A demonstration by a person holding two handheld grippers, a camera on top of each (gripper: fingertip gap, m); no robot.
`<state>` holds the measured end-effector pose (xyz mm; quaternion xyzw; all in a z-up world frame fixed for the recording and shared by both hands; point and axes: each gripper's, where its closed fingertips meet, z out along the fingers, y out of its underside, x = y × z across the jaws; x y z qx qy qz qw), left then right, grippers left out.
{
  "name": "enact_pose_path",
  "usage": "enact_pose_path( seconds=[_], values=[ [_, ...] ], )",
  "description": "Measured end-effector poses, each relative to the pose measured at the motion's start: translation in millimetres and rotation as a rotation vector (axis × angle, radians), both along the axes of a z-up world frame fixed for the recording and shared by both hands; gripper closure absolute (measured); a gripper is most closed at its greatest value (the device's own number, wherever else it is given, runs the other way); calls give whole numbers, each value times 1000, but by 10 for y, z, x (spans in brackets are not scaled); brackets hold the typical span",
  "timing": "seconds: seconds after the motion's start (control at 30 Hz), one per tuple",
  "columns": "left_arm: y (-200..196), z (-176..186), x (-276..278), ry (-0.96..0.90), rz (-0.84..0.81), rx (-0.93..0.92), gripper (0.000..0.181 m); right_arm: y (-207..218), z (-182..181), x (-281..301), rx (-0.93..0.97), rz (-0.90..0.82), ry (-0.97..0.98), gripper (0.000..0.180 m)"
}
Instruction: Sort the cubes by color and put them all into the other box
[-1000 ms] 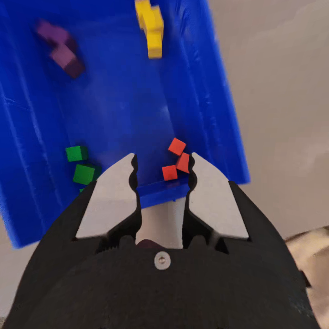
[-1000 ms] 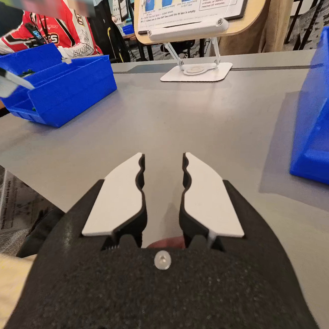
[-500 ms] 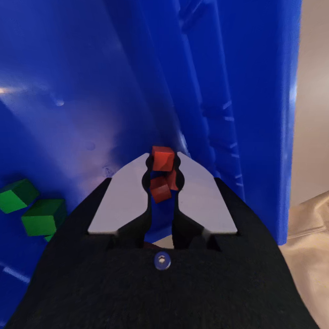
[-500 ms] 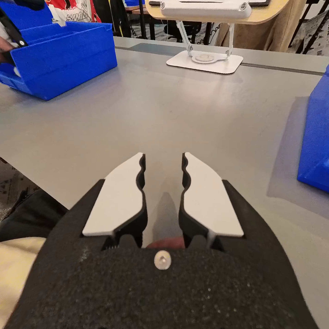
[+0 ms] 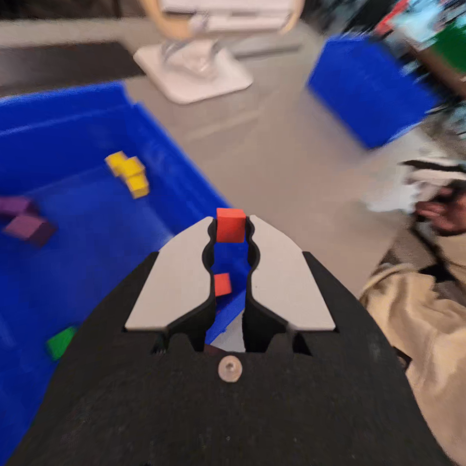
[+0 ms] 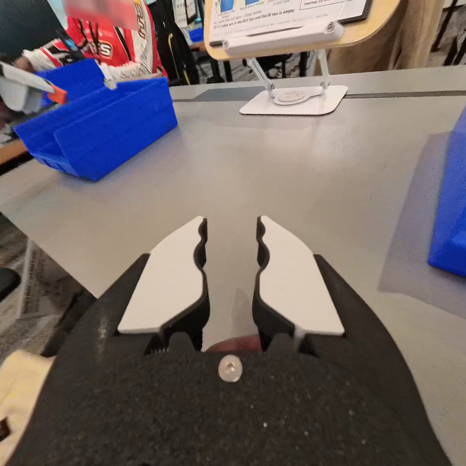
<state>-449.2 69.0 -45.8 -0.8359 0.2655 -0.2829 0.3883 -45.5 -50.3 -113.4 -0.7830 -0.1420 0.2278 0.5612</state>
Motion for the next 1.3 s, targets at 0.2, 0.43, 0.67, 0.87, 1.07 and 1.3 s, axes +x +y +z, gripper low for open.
enact_pose_path(
  seconds=[0.2,0.43,0.67,0.87,1.07,1.3],
  values=[
    [-539,370,774,-300,-332,180,159,47,339,-513,-256,381,554,141],
    [-944,561,1913,-274,-643,366,159,78,794,-1343,-635,857,1067,135],
    [-879,267,2617,-80,-760,406,159,196,940,-1563,-670,979,1163,155],
    [-1052,72,2664,-89,-719,373,132,321,718,-1203,-560,817,1002,158],
    [-1369,-322,2386,-142,-499,355,134,280,904,-404,-290,609,603,158],
    [-1566,-602,2256,-16,-369,372,136,1379,516,1883,-215,-176,-238,157]
  ],
)
